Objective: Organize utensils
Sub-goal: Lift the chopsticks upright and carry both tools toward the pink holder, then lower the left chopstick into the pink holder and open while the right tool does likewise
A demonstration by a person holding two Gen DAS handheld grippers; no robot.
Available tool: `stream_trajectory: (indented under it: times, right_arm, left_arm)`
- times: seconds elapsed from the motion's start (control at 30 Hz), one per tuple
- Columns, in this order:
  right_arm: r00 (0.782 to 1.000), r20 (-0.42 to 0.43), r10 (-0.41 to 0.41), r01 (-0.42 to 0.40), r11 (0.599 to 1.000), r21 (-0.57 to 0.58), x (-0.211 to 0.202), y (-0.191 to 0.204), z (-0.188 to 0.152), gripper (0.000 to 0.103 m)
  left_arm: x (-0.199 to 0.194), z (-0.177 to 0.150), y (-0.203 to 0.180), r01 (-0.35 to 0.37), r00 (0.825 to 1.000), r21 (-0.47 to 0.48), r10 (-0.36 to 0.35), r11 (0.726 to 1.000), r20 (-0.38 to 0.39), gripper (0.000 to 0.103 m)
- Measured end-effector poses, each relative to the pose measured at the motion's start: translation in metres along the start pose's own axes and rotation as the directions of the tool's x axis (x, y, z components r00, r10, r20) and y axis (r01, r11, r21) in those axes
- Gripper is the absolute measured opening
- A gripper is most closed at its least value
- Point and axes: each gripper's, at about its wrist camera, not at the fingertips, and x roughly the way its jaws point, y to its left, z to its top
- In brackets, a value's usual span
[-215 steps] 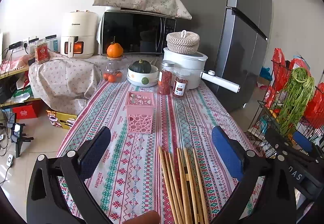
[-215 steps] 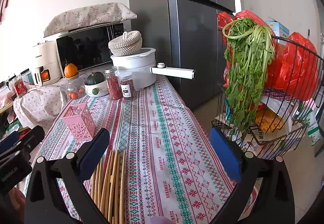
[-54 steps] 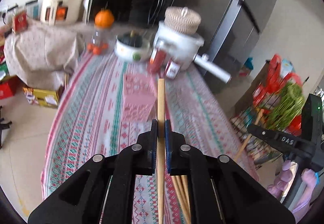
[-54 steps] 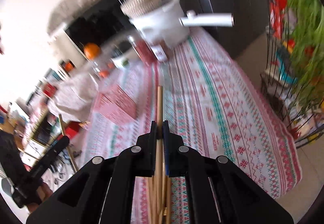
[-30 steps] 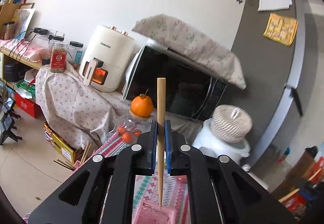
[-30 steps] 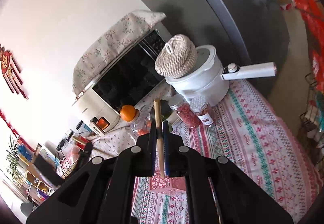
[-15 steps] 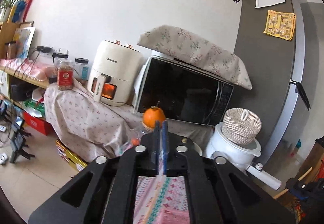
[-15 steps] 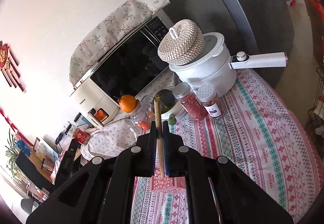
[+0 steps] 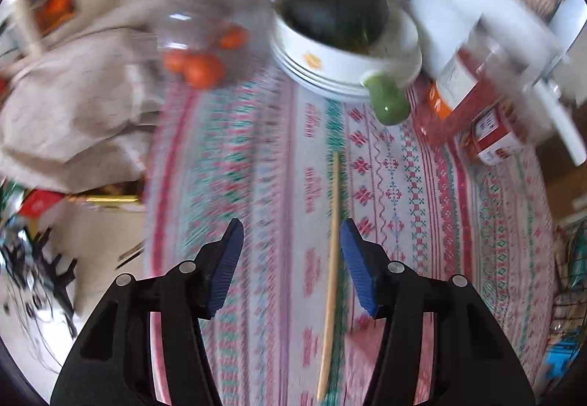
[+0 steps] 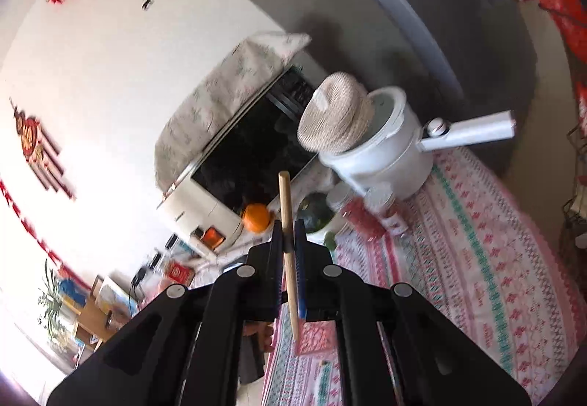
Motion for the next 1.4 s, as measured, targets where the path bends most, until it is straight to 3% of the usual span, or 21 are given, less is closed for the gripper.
stream_trajectory:
  times: [0.17,0.23,0.27,0.33,0.43,0.6,0.7,0.83,0.93,1.03,1.17,1.27,1.33,1.4]
  right_arm:
    - [0.998,0.008,-0.06,0.06,0.998,0.017,0.006,-0.02,0.012,0.007]
    - [0.997,-0.013,-0.076,0.077,0.996,0.037,0.014,-0.029,0.013,0.007]
    - [0.996,-0.024,-0.081,0.083,0.996,0.046,0.017,-0.033,0.012,0.007]
    - [0.994,-0.043,-0.097,0.099,0.994,0.049,0.025,-0.036,0.01,0.007]
    - [0.992,-0.065,-0.11,0.113,0.993,0.041,0.034,-0.036,0.005,0.008]
    - [0.991,-0.094,-0.095,0.098,0.995,0.029,0.04,-0.027,-0.003,0.009]
    - [0.991,-0.107,-0.078,0.081,0.996,0.024,0.04,-0.02,-0.008,0.009]
    - [0.994,-0.098,-0.057,0.059,0.998,0.025,0.032,-0.012,-0.011,0.009]
    - [0.996,-0.087,-0.035,0.037,0.999,0.016,0.024,-0.003,-0.013,0.009]
    - [0.997,-0.074,-0.018,0.017,1.0,-0.005,0.014,0.009,-0.016,0.009]
    - [0.999,-0.047,-0.011,0.009,0.999,-0.05,0.0,0.025,-0.02,0.008]
    - [1.0,-0.022,-0.013,0.011,0.997,-0.081,-0.008,0.033,-0.019,0.008]
    - [1.0,-0.007,-0.019,0.019,0.996,-0.09,-0.01,0.035,-0.018,0.008]
    - [1.0,-0.005,-0.017,0.016,0.997,-0.078,-0.009,0.032,-0.016,0.008]
  left_arm:
    - [0.046,0.025,-0.017,0.028,0.996,0.048,-0.023,0.998,-0.084,0.052]
    - [0.06,0.028,-0.019,0.014,0.992,0.071,-0.005,0.997,-0.122,0.043]
    - [0.069,0.027,-0.02,-0.01,0.99,0.104,0.025,0.994,-0.139,0.044]
    - [0.068,0.025,-0.017,0.004,0.994,0.157,0.014,0.988,-0.112,0.04]
    - [0.067,0.017,-0.005,-0.007,0.994,0.167,0.025,0.986,-0.106,0.008]
    - [0.06,-0.019,0.021,-0.119,0.992,0.135,0.125,0.984,-0.035,0.004]
    - [0.039,-0.048,0.052,-0.125,0.992,0.034,0.125,0.992,0.02,0.004]
    - [-0.024,-0.078,0.081,-0.064,0.982,-0.101,0.081,0.993,0.171,0.004]
    - [-0.085,-0.102,0.082,-0.028,0.949,-0.154,0.075,0.988,0.306,0.004]
    - [-0.144,-0.119,0.069,0.007,0.903,-0.188,0.075,0.982,0.423,0.004]
    - [-0.214,-0.137,0.044,0.023,0.834,-0.194,0.089,0.981,0.544,0.004]
    - [-0.264,-0.138,0.026,0.022,0.764,-0.185,0.103,0.983,0.637,0.004]
    - [-0.281,-0.135,0.015,0.029,0.739,-0.161,0.087,0.986,0.669,0.004]
    - [-0.289,-0.128,0.002,0.046,0.727,-0.14,0.063,0.989,0.684,0.004]
